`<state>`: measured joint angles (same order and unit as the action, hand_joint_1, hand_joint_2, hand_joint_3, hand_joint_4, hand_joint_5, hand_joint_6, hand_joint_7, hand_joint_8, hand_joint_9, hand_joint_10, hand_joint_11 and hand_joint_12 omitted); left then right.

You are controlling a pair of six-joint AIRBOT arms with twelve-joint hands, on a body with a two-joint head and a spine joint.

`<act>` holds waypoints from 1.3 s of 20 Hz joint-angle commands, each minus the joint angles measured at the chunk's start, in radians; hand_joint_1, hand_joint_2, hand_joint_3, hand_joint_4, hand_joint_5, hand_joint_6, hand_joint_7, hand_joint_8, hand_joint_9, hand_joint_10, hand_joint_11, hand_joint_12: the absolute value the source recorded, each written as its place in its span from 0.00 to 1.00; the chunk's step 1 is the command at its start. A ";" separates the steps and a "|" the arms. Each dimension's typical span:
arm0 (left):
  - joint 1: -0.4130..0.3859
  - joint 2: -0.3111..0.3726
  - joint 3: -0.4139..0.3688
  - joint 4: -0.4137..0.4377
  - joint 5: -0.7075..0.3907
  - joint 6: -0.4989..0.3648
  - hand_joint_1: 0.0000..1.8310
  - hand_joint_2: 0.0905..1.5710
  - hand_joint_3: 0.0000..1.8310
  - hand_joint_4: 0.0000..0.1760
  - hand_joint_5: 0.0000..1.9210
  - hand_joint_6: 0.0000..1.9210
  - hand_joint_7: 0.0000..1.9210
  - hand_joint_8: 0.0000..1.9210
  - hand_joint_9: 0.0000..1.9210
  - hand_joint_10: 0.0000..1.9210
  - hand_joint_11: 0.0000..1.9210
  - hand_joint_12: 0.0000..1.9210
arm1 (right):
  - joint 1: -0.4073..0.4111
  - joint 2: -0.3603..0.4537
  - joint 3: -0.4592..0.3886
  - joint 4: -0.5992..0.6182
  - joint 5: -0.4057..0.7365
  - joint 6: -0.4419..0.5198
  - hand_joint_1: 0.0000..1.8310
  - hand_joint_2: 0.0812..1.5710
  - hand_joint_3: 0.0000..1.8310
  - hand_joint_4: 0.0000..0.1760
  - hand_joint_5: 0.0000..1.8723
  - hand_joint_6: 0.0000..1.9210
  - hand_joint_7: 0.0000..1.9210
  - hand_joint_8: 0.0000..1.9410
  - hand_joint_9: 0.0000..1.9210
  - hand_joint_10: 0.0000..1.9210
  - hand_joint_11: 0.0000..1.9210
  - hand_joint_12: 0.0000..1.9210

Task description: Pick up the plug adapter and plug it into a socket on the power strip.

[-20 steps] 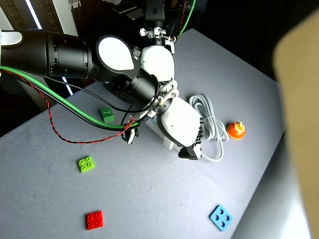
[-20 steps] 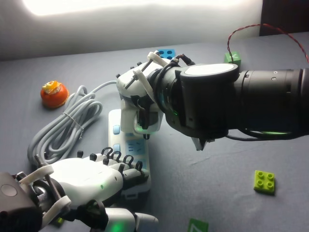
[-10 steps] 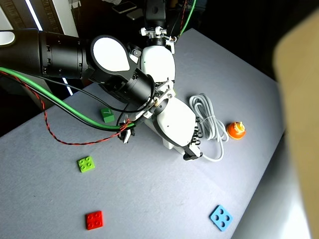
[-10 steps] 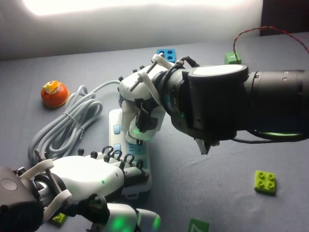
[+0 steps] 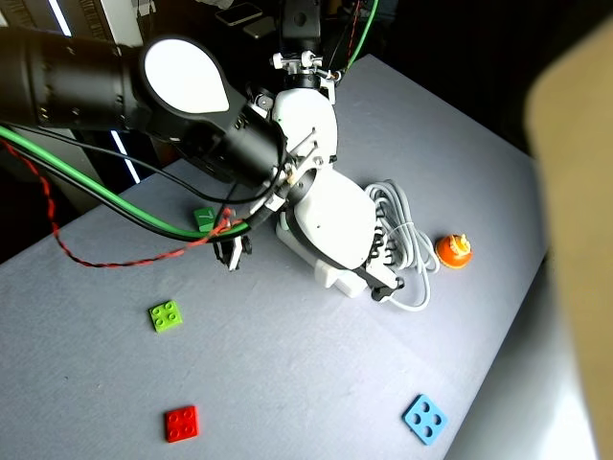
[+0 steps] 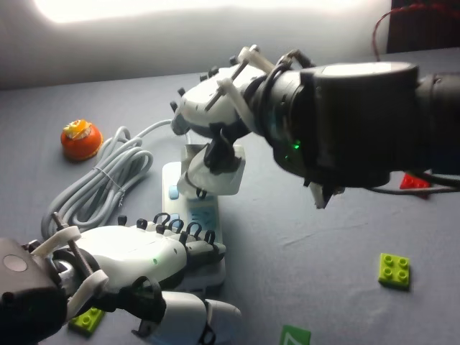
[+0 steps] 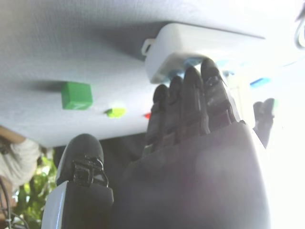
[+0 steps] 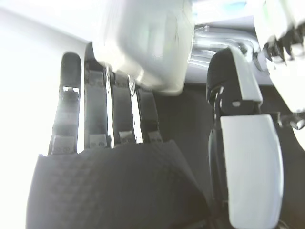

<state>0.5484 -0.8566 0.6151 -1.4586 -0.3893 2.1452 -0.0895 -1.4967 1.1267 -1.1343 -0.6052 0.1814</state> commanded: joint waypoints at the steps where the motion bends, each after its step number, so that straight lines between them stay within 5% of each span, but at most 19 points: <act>1: -0.012 -0.003 0.005 0.021 -0.007 -0.005 0.00 0.80 0.00 0.00 0.05 0.00 0.04 0.00 0.04 0.00 0.00 0.07 | 0.024 0.017 -0.012 -0.053 0.018 -0.007 0.32 0.66 0.00 0.00 0.18 0.00 0.19 0.00 0.19 0.00 0.00 0.43; 2: -0.024 -0.001 0.016 0.021 -0.007 -0.007 0.00 0.80 0.00 0.00 0.06 0.00 0.05 0.00 0.05 0.00 0.00 0.09 | 0.068 0.123 -0.099 -0.056 0.012 -0.024 0.31 0.65 0.00 0.00 0.18 0.00 0.18 0.00 0.18 0.00 0.00 0.41; 11: -0.037 0.025 0.060 0.021 0.003 -0.014 0.00 0.80 0.00 0.00 0.07 0.00 0.07 0.00 0.06 0.00 0.00 0.12 | 0.090 0.492 -0.360 -0.052 0.066 -0.079 0.28 0.63 0.00 0.00 0.14 0.00 0.16 0.00 0.15 0.00 0.00 0.39; 20: -0.063 0.048 0.141 0.021 0.013 -0.016 0.00 0.79 0.00 0.00 0.07 0.00 0.06 0.00 0.05 0.00 0.00 0.11 | 0.012 0.683 -0.464 -0.052 0.127 -0.123 0.28 0.63 0.00 0.00 0.20 0.00 0.21 0.00 0.19 0.01 0.00 0.48; 23: -0.062 0.046 0.171 0.021 0.023 -0.012 0.00 0.80 0.00 0.00 0.12 0.00 0.16 0.00 0.16 0.00 0.00 0.32 | -0.017 0.692 -0.463 -0.052 0.151 -0.155 0.27 0.66 0.00 0.00 0.29 0.01 0.34 0.01 0.33 0.03 0.10 0.61; 25: -0.069 0.047 0.185 0.021 0.026 0.000 0.01 0.81 0.00 0.00 0.25 0.01 0.32 0.01 0.32 0.02 0.09 0.48 | -0.022 0.691 -0.460 -0.052 0.177 -0.151 0.26 0.70 0.00 0.00 0.41 0.01 0.47 0.04 0.37 0.35 0.23 0.77; 26: -0.074 0.047 0.193 0.021 0.025 0.005 0.03 0.82 0.00 0.00 0.34 0.03 0.44 0.04 0.43 0.06 0.18 0.54 | -0.022 0.690 -0.459 -0.052 0.183 -0.146 0.24 0.72 0.00 0.00 0.47 0.09 0.49 0.20 0.39 0.53 0.30 0.80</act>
<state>0.4854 -0.8181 0.8059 -1.4582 -0.3405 2.1483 -0.1169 -0.8120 0.6674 -1.1477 -0.4629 0.0315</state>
